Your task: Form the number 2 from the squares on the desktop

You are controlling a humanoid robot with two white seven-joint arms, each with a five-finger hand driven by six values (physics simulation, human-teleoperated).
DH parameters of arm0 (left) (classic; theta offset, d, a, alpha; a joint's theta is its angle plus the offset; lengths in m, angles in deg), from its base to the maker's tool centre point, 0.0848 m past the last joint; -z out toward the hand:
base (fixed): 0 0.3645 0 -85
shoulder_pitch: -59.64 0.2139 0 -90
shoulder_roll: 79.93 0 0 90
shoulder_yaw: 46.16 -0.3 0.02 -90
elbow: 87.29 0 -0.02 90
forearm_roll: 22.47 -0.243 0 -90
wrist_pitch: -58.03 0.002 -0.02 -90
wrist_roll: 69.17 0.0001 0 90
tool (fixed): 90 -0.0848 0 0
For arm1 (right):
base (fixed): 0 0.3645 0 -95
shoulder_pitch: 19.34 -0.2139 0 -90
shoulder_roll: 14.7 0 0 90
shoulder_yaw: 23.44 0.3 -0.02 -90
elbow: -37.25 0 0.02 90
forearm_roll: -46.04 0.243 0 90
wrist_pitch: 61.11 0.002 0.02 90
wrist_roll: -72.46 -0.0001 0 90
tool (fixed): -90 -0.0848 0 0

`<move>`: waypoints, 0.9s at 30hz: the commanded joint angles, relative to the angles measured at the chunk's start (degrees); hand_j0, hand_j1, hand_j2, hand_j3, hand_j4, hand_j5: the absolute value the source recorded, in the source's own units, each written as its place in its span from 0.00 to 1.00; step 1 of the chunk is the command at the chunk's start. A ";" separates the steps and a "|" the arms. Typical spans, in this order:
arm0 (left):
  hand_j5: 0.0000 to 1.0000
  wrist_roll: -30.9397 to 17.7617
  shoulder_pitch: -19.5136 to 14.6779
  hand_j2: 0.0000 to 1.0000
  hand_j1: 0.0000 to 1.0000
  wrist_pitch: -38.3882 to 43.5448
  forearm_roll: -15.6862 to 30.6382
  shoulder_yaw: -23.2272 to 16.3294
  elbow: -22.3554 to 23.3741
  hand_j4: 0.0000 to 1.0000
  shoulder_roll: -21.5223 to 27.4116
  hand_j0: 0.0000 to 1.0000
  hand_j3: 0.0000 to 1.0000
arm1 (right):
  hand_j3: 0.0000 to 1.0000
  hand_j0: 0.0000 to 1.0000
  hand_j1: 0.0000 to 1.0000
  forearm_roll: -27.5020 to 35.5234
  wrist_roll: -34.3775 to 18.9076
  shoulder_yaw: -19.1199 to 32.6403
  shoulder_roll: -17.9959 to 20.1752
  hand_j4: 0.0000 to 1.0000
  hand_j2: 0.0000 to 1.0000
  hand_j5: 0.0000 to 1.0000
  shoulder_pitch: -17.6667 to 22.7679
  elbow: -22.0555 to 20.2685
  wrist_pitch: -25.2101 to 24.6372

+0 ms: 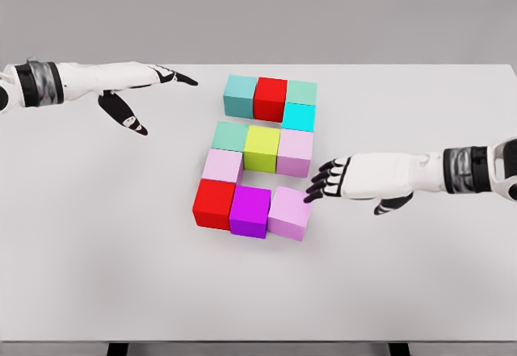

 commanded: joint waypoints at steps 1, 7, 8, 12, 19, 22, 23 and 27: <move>1.00 0.02 0.00 1.00 1.00 0.15 0.40 0.08 -0.08 1.00 0.03 1.00 1.00 | 1.00 1.00 1.00 0.29 0.02 -0.18 0.01 1.00 1.00 1.00 0.00 -0.49 -0.14; 1.00 0.02 0.00 1.00 1.00 0.15 0.40 0.08 0.00 1.00 -0.05 1.00 1.00 | 1.00 1.00 1.00 0.46 0.02 -0.45 0.01 1.00 1.00 1.00 -0.44 -0.67 -0.14; 1.00 0.02 0.00 1.00 1.00 0.15 0.40 0.08 0.00 1.00 -0.05 1.00 1.00 | 1.00 1.00 1.00 0.46 0.02 -0.18 -0.17 1.00 1.00 1.00 -0.79 0.56 -0.14; 1.00 0.02 0.00 1.00 1.00 0.15 0.40 0.08 0.00 1.00 0.04 1.00 1.00 | 1.00 1.00 1.00 0.20 0.02 -0.27 -2.45 1.00 1.00 1.00 -2.55 7.24 -0.14; 1.00 0.02 0.00 1.00 1.00 0.15 0.40 0.08 0.00 1.00 0.12 1.00 1.00 | 1.00 1.00 1.00 -1.56 0.02 -0.88 -2.89 1.00 1.00 1.00 -2.72 8.56 -0.14; 1.00 0.02 0.00 1.00 1.00 0.15 0.40 0.08 0.00 1.00 0.12 1.00 1.00 | 1.00 1.00 1.00 -1.56 0.02 -1.41 -2.89 1.00 1.00 1.00 -2.72 7.94 -0.14; 1.00 0.02 0.00 1.00 1.00 0.15 0.40 0.08 0.00 1.00 0.12 1.00 1.00 | 1.00 1.00 1.00 -1.56 0.02 -1.41 -2.89 1.00 1.00 1.00 -2.72 7.42 -0.14; 1.00 0.02 0.00 1.00 1.00 0.15 0.40 0.08 0.00 1.00 0.12 1.00 1.00 | 1.00 1.00 1.00 -1.56 0.02 -2.73 -2.89 1.00 1.00 1.00 -2.72 6.01 -0.14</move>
